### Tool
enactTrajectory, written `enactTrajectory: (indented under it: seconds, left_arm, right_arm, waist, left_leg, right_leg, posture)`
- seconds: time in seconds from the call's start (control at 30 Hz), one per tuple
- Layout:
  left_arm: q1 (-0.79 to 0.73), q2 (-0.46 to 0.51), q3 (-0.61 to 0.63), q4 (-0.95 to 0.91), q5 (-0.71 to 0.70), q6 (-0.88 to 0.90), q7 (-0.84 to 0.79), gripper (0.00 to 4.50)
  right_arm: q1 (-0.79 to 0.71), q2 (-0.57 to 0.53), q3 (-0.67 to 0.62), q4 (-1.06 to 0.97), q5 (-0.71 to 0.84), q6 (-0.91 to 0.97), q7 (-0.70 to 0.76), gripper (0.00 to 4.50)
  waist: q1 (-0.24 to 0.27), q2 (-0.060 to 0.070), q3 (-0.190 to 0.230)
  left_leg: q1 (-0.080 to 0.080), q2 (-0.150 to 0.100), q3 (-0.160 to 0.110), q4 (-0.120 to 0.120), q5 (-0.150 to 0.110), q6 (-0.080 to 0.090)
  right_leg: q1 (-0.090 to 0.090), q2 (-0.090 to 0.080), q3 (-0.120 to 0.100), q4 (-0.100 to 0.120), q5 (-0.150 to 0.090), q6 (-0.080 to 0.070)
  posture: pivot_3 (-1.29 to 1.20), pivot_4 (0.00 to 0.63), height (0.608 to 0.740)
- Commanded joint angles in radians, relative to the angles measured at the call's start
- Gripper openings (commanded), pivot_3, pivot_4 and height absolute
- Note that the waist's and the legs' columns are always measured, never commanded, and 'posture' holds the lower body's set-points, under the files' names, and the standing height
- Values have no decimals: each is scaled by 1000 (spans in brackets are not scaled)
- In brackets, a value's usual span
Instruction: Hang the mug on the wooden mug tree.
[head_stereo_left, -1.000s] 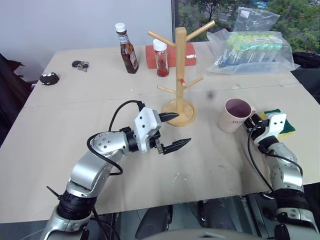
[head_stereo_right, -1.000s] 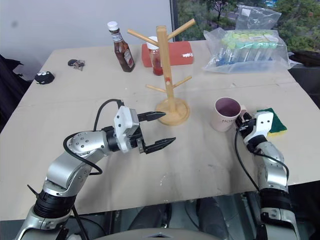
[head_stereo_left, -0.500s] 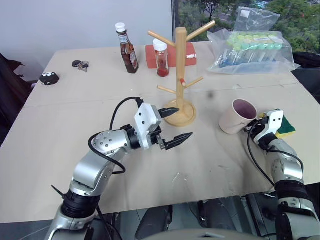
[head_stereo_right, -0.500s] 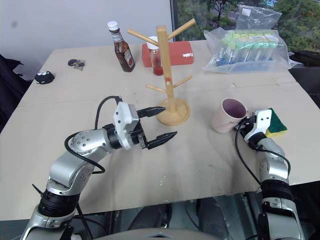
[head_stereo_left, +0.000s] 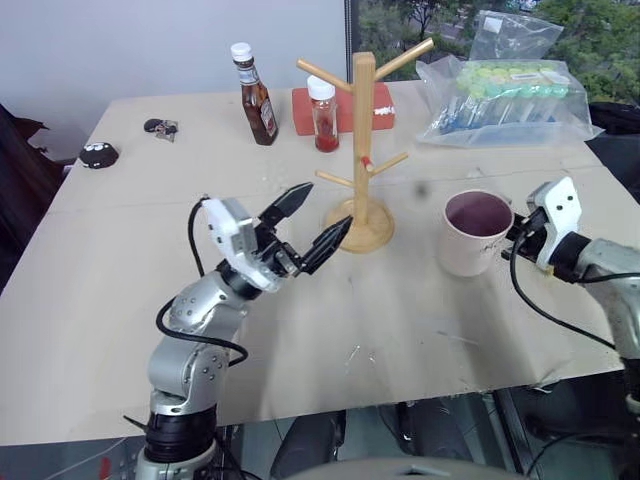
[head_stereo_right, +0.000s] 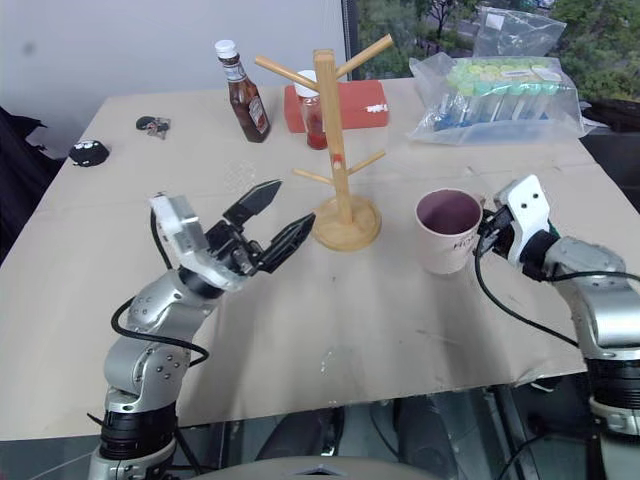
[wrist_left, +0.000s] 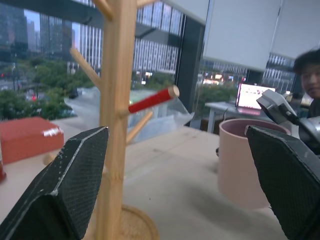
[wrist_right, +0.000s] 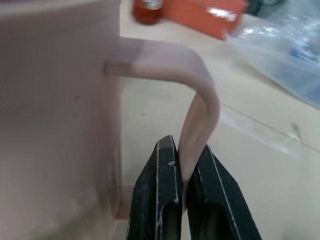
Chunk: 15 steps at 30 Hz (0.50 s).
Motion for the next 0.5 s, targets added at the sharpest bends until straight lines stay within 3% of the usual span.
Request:
enactTrajectory:
  seconds: [0.03, 0.23, 0.5]
  left_arm:
    - [9, 15, 15, 12, -28, -47, -59, 4500]
    - [15, 17, 5, 77, -7, -107, -114, 4500]
    - [4, 1, -5, 103, 9, -149, -107, 4500]
  right_arm:
    - [-117, -61, 7, -156, 83, 190, 2, 32]
    - [-320, -108, 121, -269, 110, 400, -20, 32]
    - [-529, -115, 308, -333, 33, 498, -47, 32]
  waist:
    - [1, -1, 0]
    - [8, -1, 1]
    - [23, -1, 1]
  left_leg:
    - [0, 0, 0, 0, 0, 0]
    - [-2, 0, -2, 0, 0, 0]
    - [-4, 0, -3, 0, 0, 0]
  right_leg:
    - [0, 0, 0, 0, 0, 0]
    - [0, 0, -3, -2, 0, 0]
    - [-1, -1, -4, -3, 0, 0]
  posture:
    - [0, 150, 737]
    - [0, 150, 737]
    - [0, 150, 737]
